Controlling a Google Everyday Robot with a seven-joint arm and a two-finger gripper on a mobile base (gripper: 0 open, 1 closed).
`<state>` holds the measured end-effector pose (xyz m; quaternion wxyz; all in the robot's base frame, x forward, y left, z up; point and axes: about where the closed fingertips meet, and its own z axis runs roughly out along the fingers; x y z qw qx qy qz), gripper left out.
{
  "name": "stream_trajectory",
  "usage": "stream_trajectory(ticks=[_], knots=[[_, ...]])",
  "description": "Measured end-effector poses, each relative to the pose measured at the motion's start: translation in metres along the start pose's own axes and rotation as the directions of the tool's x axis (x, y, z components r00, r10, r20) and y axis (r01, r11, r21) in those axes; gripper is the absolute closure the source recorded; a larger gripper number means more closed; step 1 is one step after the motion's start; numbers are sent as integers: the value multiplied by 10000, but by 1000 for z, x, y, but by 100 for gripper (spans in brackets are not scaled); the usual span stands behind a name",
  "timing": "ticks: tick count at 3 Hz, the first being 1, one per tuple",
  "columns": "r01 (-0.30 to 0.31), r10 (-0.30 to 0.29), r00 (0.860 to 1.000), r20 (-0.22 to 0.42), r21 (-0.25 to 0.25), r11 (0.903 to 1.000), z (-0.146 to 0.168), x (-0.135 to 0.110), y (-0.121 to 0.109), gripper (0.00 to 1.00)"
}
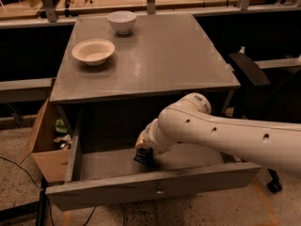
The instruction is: Place rxbar blueberry into top drawer
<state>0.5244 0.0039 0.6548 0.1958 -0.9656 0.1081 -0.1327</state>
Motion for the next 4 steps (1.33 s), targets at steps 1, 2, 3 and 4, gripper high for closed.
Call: stream_trajectory(ticks=[1,2,3,4], knots=[[-160,152,9991,401,208,9997,5,2,3,12],[-94,58,9983,573,614,9981,-8,4,5,16],[-231,227,9997,46,986,9949,-50,19,9,47],[-240,335,9978,-570,1595,9869,-99,40,10,70]])
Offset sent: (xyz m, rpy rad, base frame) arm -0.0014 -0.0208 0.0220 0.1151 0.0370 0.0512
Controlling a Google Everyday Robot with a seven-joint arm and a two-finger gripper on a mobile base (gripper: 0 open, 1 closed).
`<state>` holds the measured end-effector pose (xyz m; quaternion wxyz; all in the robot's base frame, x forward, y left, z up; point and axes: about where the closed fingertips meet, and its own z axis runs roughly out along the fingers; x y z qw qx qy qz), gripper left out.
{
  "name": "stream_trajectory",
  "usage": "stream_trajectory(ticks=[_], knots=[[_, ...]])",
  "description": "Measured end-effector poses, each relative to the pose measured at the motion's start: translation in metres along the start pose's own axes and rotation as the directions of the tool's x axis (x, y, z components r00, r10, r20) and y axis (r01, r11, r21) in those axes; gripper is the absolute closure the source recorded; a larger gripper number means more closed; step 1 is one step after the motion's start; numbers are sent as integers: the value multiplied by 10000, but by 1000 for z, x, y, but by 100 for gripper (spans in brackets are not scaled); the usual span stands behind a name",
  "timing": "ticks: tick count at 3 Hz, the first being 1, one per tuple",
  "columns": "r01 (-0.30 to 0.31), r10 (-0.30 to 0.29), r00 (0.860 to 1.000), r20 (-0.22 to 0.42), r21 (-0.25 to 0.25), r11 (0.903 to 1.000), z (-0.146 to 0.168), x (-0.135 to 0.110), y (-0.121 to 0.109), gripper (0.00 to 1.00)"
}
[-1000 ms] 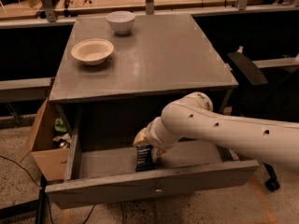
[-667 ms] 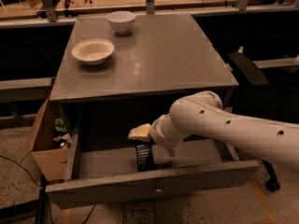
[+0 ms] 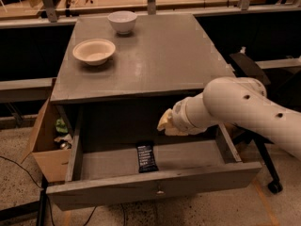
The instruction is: Place rxbar blueberry into top drawer
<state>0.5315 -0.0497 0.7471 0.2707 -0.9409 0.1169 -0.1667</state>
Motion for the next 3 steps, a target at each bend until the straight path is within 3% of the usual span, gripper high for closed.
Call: stream_trajectory(ticks=[1,2,3], knots=[[60,10,9873,-1590,435,9990,-65,41,-25,93],[105,102,9330,-3597,556,9984,-129,82,-53,100],[-88,337,9261,-3757,679,9977,-135,83,-58,81]])
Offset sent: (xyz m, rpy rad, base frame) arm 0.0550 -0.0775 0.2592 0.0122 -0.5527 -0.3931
